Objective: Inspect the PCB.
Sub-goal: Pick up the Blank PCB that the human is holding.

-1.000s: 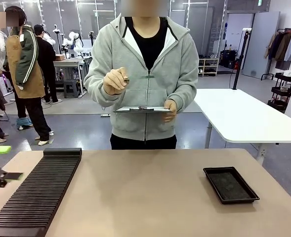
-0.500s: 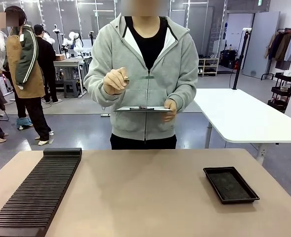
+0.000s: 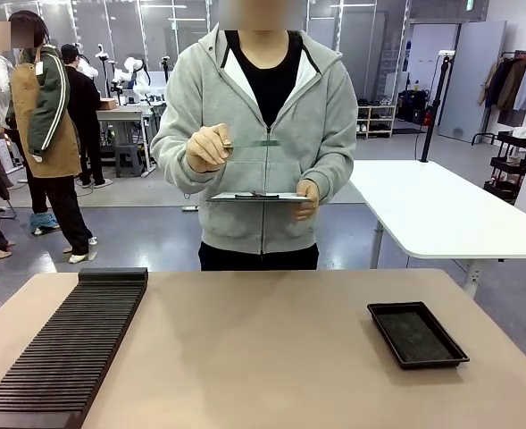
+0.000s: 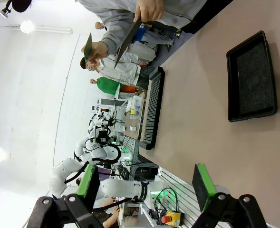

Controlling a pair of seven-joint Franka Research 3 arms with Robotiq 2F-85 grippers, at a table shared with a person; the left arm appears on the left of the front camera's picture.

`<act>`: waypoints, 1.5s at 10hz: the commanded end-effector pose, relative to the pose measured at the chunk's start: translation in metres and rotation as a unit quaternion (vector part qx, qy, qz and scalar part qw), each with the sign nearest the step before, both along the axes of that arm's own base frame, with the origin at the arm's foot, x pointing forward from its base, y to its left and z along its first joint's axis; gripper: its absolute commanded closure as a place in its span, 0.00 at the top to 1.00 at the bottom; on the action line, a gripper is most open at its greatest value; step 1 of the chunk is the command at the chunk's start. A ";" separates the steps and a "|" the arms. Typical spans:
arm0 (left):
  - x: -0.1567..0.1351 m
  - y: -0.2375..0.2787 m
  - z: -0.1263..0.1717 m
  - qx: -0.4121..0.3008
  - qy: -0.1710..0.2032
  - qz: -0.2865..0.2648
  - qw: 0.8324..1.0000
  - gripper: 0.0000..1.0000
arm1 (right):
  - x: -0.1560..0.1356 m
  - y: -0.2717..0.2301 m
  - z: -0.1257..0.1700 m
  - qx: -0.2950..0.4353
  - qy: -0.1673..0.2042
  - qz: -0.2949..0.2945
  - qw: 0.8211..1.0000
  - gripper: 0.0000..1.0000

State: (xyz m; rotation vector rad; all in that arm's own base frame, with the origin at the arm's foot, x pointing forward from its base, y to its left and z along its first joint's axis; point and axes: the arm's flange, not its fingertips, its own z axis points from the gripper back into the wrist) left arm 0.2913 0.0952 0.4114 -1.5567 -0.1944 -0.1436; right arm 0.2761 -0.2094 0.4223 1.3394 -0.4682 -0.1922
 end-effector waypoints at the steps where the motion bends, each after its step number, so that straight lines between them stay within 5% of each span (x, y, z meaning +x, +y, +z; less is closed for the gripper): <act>1: -0.001 0.002 0.001 -0.002 -0.001 0.001 1.000 1.00 | -0.001 0.000 0.001 0.001 -0.001 0.000 1.000 1.00; 15: -0.001 0.002 0.001 -0.002 -0.001 0.001 1.000 1.00 | -0.001 0.000 0.001 0.001 -0.001 0.000 1.000 1.00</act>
